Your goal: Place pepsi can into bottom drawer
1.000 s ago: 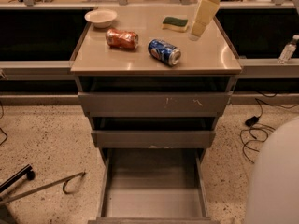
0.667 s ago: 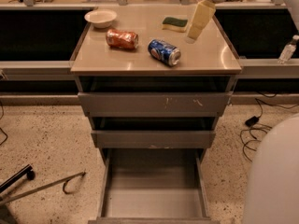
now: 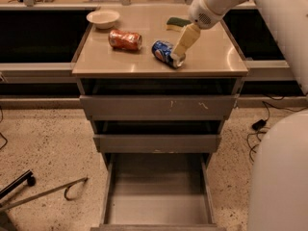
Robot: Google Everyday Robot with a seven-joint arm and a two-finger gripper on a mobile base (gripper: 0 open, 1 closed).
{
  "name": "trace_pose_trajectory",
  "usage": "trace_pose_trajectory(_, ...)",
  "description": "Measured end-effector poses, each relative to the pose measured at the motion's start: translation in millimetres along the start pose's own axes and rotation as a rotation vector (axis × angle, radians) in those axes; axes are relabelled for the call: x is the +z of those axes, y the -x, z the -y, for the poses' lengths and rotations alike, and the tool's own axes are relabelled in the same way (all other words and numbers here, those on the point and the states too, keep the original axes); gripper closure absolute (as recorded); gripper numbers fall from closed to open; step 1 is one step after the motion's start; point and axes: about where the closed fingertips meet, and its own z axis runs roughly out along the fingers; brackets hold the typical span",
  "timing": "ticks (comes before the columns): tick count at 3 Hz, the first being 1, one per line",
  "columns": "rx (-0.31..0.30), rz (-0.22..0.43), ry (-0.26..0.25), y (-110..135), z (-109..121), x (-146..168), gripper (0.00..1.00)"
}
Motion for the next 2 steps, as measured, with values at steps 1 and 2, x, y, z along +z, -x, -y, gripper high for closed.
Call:
trace_pose_trajectory(1, 0.075, 0.081, 0.051, -6.5, -7.2, 34.2, 0.00)
trace_pose_trajectory(2, 0.127, 0.117, 0.078, -11.8, -10.3, 54.7, 0.00)
